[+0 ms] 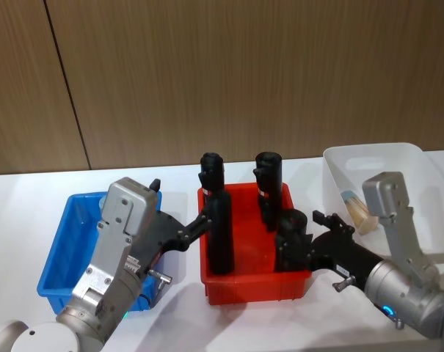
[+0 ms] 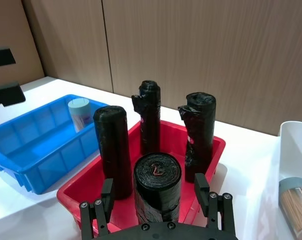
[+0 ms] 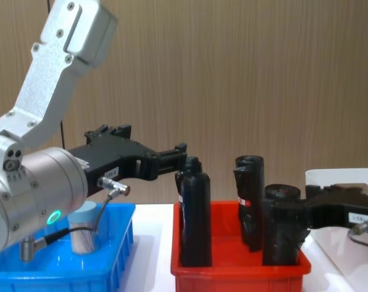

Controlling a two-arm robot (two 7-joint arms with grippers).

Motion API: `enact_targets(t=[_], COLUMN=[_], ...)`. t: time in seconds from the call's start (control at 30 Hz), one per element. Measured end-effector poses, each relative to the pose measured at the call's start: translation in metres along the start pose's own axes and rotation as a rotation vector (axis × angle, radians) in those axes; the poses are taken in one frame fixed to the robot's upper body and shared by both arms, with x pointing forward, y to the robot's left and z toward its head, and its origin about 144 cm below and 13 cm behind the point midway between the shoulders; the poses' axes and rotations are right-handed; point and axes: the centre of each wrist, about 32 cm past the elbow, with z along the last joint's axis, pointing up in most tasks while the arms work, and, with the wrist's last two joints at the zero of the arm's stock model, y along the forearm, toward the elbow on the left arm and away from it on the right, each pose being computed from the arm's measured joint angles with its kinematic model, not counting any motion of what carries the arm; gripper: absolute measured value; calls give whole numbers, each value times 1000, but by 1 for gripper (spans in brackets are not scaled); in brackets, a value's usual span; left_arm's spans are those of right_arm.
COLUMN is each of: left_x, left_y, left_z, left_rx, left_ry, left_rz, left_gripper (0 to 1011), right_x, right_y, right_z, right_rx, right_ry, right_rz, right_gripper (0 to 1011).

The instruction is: Pick the cotton swabs from the blue box and place them into the white box.

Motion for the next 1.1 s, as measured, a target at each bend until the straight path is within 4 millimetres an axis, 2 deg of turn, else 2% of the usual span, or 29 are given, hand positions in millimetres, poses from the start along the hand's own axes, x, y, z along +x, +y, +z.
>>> enact_targets(t=[0.3, 0.4, 0.5, 0.6, 0.63, 0.67, 0.7, 0.8, 0.97, 1.1], left_x=[0, 0, 0, 0, 0, 0, 0, 0, 0, 0], left_y=[0, 0, 0, 0, 0, 0, 0, 0, 0, 0], left_z=[0, 0, 0, 0, 0, 0, 0, 0, 0, 0], left_rx=[0, 0, 0, 0, 0, 0, 0, 0, 0, 0], left_ry=[0, 0, 0, 0, 0, 0, 0, 0, 0, 0], left_rz=[0, 0, 0, 0, 0, 0, 0, 0, 0, 0], left_gripper=[1003, 1003, 1003, 1003, 1003, 1003, 1003, 1003, 1003, 1003], right_x=[3, 4, 5, 6, 6, 6, 6, 7, 7, 7], right_y=[12, 15, 16, 18, 18, 19, 19, 21, 22, 22], right_z=[-4, -5, -5, -6, -6, -6, -6, -6, -6, -5], right_rx=[-26, -31, -33, -35, -35, -36, -36, -36, -34, -31], right_ry=[1, 2, 4, 4, 4, 5, 5, 4, 4, 6], right_rz=[20, 24, 27, 30, 30, 32, 32, 35, 38, 39], right_gripper=[1002, 967, 906, 797, 797, 740, 740, 602, 518, 509])
